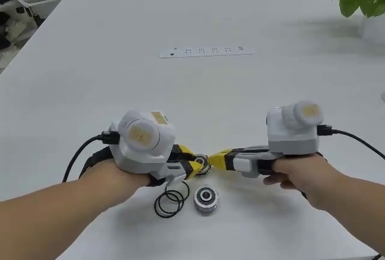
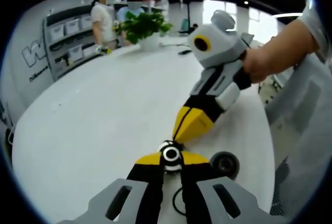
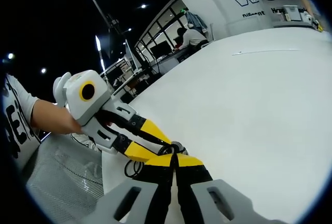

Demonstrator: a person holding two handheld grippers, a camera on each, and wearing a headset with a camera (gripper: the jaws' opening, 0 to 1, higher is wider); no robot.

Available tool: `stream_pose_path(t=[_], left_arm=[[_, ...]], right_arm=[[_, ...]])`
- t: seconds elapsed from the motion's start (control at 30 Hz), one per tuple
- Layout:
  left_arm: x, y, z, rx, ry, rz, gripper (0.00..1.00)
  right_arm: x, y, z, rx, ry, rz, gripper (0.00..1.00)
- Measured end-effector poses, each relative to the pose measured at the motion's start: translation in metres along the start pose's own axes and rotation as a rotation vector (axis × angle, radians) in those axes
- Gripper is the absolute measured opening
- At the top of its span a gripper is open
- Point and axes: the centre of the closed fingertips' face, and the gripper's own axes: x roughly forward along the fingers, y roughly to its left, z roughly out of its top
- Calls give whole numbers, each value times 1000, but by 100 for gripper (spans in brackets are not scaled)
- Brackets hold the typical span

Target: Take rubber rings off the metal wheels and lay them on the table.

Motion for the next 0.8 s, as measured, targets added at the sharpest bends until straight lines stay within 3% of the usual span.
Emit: stream_pose_path(t=[0.8], left_arm=[[0, 0, -1, -4, 5, 5, 12]], right_arm=[[6, 4, 5, -10, -15, 50, 0]])
